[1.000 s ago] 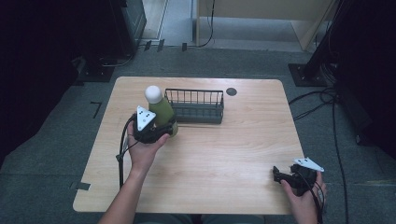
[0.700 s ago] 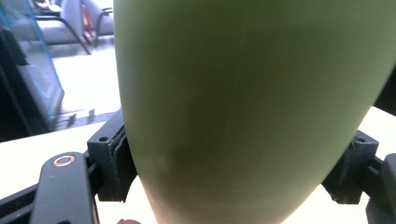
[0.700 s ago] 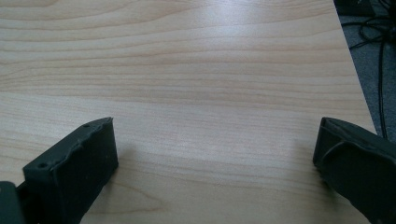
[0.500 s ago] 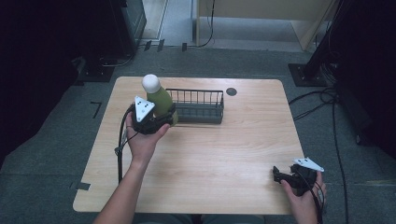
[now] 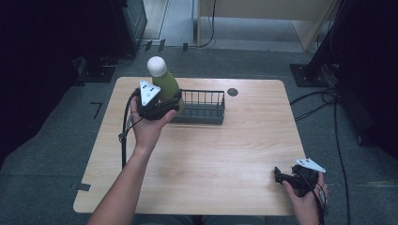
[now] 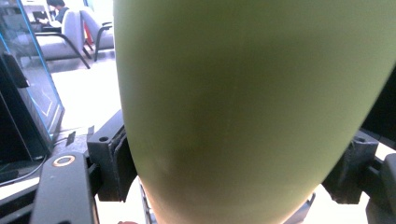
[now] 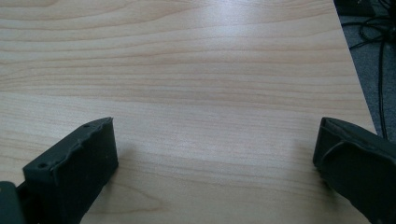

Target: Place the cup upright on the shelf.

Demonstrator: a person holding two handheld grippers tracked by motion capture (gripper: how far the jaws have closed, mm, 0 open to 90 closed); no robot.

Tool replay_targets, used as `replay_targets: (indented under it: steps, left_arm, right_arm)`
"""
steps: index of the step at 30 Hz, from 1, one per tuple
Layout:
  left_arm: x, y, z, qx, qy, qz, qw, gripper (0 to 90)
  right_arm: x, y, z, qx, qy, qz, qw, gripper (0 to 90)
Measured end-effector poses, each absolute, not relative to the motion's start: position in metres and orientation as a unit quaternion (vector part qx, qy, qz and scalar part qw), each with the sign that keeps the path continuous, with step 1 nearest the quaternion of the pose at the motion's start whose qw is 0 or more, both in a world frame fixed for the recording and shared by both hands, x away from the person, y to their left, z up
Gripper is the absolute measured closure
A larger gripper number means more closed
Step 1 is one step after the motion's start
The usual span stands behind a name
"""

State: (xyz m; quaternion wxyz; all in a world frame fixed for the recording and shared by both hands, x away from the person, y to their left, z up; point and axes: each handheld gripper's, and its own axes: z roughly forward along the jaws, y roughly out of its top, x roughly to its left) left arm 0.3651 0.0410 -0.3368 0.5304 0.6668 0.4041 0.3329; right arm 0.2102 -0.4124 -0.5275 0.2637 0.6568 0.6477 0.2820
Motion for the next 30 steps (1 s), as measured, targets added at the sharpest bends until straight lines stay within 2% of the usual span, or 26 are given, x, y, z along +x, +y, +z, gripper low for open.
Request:
replay_targets:
  steps: [14, 30]
  left_arm:
    - [0.401, 0.036, -0.349, 0.648, 0.409, 0.330, 0.550, 21.4]
    - [0.434, 0.033, -0.379, 0.664, 0.432, 0.317, 0.522, 21.4]
  right_arm:
    - [0.210, -0.412, -0.528, 0.657, 0.648, 0.282, 0.264, 0.0]
    - [0.210, -0.412, -0.528, 0.657, 0.648, 0.282, 0.264, 0.0]
